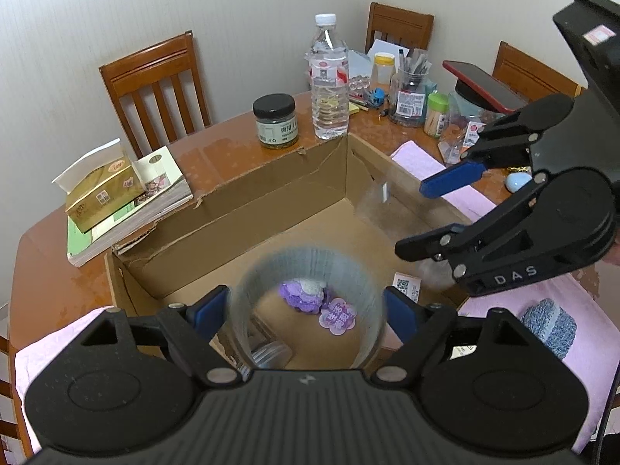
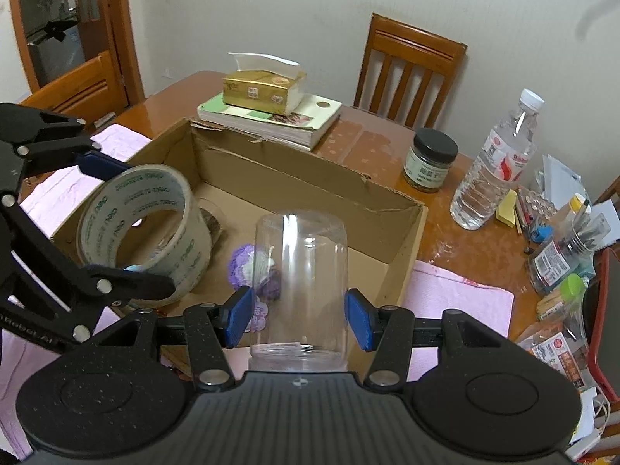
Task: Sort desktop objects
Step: 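Carry the tape roll and plastic cup into the cardboard box and open both tools, then withdraw both tools from the box back over the table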
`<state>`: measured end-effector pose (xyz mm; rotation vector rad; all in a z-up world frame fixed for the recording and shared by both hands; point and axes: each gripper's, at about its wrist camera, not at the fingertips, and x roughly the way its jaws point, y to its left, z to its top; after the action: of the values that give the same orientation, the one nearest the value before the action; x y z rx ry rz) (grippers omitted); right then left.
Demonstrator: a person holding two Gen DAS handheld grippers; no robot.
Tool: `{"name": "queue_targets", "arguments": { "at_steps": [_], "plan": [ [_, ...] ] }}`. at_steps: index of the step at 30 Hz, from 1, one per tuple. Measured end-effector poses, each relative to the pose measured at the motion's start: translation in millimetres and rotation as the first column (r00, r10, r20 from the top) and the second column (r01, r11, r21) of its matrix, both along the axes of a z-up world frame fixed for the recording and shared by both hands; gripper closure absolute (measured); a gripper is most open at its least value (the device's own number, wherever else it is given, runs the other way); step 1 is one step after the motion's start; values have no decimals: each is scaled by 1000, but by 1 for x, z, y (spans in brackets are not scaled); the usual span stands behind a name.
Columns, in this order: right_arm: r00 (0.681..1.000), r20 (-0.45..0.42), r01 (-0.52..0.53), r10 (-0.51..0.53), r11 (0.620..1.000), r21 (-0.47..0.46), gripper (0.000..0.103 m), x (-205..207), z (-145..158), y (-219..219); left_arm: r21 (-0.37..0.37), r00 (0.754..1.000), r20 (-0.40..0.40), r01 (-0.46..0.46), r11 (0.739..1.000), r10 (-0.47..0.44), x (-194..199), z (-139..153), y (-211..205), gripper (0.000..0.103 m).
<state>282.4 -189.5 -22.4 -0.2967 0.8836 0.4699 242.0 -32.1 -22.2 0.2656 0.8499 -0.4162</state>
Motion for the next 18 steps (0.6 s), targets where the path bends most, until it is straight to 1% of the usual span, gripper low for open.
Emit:
{"name": "queue_targets", "arguments": {
  "at_steps": [1,2,5,8,15,18],
  "plan": [
    [1000,1,4,-4,1000,3,34,0,0,-1,1,1000,6,2,1000,-2,-1,1,0,16],
    [1000,4,3,-3,1000,7,30,-1,0,-2,2,1000,8,1,1000,-1,-1,1,1,14],
    [1000,8,7,-7,1000,-2,29,-3,0,-3,-3,1000,5,1,1000,-1,-4,3,2,13],
    [1000,3,13,-13,1000,-9,29,-6,-2,-5,-3,1000,1,2,1000,-2,-6,4,3,9],
    [999,-1,33,-33,999,-14,27,-15,-3,-9,9,1000,7,6,1000,-6,-17,6,2,9],
    [999,-2,41,-41,999,-4,24,-20,-2,-11,7,1000,8,10,1000,-10,-22,8,2,9]
  ]
}}
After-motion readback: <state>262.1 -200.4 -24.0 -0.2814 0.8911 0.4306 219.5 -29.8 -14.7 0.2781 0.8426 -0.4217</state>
